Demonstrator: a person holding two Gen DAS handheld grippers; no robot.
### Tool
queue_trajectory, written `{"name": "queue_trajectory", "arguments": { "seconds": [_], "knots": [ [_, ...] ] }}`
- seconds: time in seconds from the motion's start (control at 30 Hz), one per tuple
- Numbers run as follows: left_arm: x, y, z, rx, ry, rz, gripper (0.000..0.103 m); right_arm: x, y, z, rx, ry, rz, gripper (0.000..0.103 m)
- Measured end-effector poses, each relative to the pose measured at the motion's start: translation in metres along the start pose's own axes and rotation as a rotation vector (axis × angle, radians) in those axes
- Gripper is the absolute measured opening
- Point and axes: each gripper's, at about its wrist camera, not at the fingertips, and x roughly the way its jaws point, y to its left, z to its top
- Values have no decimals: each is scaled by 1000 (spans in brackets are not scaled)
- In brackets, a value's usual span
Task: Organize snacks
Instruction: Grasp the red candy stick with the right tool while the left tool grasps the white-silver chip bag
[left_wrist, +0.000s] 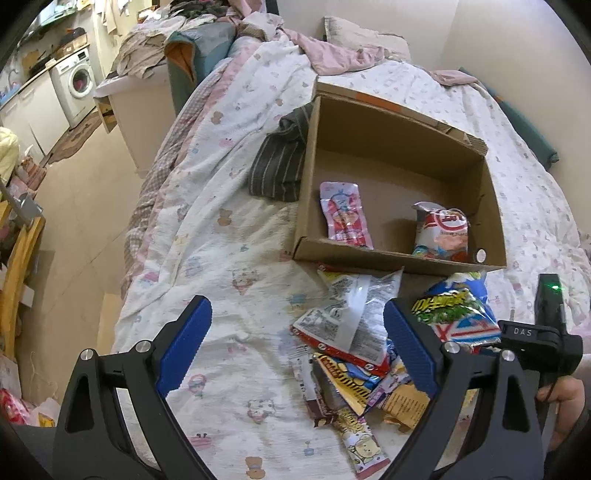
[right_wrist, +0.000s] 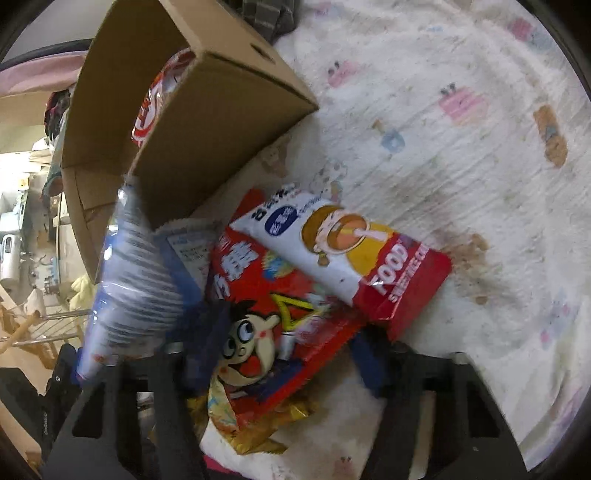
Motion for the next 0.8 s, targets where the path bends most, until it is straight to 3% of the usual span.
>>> {"name": "queue_trajectory", "arguments": {
  "seconds": [0.07,0.2,0.43,0.57,0.63,0.8],
  "knots": [
    [1,4,0,-13,8,1,93,-12,0,-1,-16,-35,16,29],
    [1,5,-1,-21,9,0,93,-43,5,-9,-84,-88,72,12],
    [5,0,2,-37,29,-11,92,-105,11,-32,-202,-180,116,9],
    [8,-4,5,-36,37,-14,93,-137,20,-43,-291,-302,92,9],
    [13,-4,7,-38,48,-12,93,-152,22,-44,-308,-366,133,9],
    [28,-4,7,-38,110,-11,93,-160,23,-37,-321,-434,166,9]
  ]
}}
